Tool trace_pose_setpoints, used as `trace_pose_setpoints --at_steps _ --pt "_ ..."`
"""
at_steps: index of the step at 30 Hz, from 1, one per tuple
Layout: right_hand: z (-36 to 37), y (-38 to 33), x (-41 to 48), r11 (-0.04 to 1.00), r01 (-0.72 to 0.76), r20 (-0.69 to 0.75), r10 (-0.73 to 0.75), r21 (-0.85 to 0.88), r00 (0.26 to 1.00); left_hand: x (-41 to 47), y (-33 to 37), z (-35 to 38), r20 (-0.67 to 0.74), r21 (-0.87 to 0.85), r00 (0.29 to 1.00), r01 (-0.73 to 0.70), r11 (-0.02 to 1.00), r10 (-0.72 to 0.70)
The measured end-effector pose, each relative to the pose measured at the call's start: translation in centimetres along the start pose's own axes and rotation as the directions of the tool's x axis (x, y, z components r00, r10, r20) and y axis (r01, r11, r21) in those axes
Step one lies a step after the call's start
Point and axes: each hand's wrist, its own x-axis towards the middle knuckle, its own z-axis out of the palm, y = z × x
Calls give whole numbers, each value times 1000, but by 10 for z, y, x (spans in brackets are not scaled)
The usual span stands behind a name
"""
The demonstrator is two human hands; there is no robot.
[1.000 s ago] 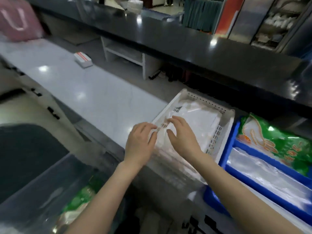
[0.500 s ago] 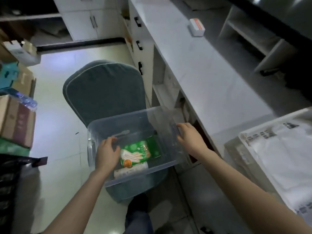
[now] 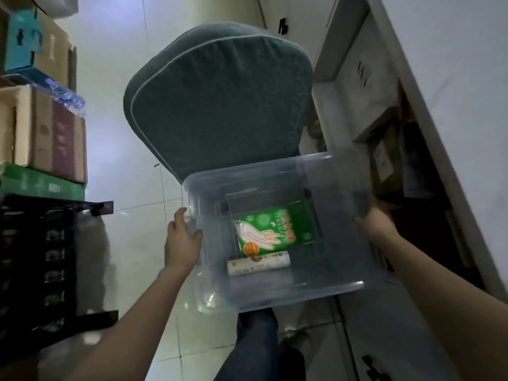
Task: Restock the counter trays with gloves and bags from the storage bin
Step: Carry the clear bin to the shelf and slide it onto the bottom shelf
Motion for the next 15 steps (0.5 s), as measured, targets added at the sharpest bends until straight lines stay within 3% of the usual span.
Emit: trace_pose_setpoints --at_steps 3,7,12,15 --pt "9 0 8 992 -28 -96 40 121 995 7 -9 1 18 11 999 -35 999 35" --pt "18 3 -4 987 -14 -177 42 159 983 12 -19 -1 30 11 999 -31 999 31" --pt "19 15 -37 965 -84 -95 110 247 989 15 -24 -13 50 57 998 -34 998 32" --pt "27 27 -73 951 -87 -116 126 296 985 12 -27 -24 68 109 994 -89 990 82"
